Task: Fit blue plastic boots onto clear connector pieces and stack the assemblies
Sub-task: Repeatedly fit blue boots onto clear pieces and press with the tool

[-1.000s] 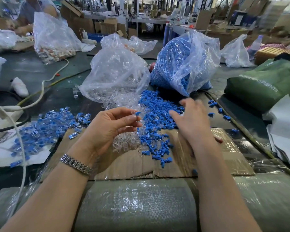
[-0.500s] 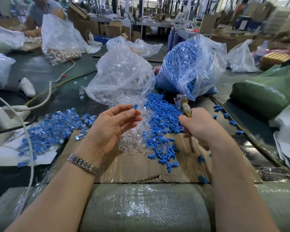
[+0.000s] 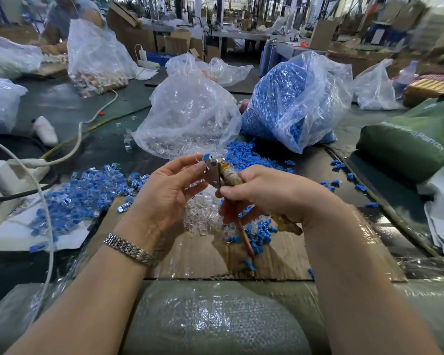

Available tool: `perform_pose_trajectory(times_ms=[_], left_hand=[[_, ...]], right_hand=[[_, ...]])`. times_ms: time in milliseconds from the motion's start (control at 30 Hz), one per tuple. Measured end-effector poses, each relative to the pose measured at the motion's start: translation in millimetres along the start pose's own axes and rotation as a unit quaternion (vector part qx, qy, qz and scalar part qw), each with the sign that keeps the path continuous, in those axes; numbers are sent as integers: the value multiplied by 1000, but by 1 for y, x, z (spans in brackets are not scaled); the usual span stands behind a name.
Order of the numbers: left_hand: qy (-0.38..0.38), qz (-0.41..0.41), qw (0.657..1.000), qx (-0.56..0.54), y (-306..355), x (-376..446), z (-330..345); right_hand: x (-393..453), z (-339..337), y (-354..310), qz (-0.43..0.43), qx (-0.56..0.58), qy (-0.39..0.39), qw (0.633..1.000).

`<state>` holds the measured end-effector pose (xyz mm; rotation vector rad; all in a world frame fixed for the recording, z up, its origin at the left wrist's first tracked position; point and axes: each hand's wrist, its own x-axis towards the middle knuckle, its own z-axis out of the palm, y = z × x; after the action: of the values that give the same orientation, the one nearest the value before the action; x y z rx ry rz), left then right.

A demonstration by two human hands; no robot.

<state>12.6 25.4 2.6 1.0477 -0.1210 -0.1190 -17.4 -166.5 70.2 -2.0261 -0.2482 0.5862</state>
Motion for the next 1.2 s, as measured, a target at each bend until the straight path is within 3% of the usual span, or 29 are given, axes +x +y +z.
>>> perform_pose_trajectory(times_ms=[367, 500, 700, 800, 867, 967, 1000, 1033, 1067, 1133, 1200], left_hand=[[3, 8, 998, 58, 2, -7, 9], [10, 10, 999, 49, 3, -6, 8], [16, 49, 997, 52, 5, -5, 3], [81, 96, 987, 96, 13, -5, -8], [197, 138, 929, 281, 19, -3, -22], [339, 109, 739, 571, 21, -2, -43], [357, 97, 684, 628, 20, -3, -45], [361, 102, 650, 661, 19, -4, -44], [345, 121, 640, 676, 18, -3, -43], [249, 153, 668, 685, 14, 1, -36], [147, 126, 692, 696, 3, 7, -28]], right_hand=[[-1, 1, 7, 1, -7, 8, 1000], [0, 10, 7, -20, -40, 49, 998], [6, 14, 4, -23, -28, 59, 998], [6, 5, 6, -7, -68, 87, 994], [5, -10, 13, 3, -112, 156, 981], [3, -37, 37, 66, -233, 269, 932], [3, -43, 46, 98, -264, 290, 915], [4, -48, 56, 129, -282, 305, 901], [4, -51, 64, 158, -291, 315, 889], [5, -51, 76, 202, -301, 327, 873], [6, -48, 80, 221, -304, 320, 870]])
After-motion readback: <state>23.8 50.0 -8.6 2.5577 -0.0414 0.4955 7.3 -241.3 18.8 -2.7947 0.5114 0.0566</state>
